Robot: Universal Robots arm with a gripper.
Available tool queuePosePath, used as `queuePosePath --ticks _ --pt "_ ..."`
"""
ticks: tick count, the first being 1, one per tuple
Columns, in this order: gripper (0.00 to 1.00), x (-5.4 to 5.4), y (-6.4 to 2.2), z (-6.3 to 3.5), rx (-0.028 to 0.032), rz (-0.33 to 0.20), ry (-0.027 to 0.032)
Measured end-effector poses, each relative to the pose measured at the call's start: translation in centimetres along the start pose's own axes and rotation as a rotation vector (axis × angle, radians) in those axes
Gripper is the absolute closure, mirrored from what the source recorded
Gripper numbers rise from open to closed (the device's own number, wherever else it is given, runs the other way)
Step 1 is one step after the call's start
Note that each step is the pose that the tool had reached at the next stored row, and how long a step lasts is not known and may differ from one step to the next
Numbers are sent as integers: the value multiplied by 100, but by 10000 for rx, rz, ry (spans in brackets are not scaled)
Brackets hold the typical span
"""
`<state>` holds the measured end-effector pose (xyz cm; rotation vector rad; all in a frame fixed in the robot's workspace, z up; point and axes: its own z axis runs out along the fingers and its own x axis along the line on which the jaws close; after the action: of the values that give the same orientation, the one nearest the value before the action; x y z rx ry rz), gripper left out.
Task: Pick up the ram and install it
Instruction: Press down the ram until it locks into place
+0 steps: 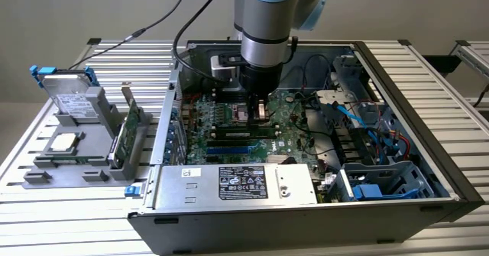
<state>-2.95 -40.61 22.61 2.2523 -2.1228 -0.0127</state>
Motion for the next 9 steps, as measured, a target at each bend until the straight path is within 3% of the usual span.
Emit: queuePosePath --ticks 6,9 --pt "90 -1 -1 22 -11 0 12" --pt "90 -2 1 -32 -100 -2 -19"
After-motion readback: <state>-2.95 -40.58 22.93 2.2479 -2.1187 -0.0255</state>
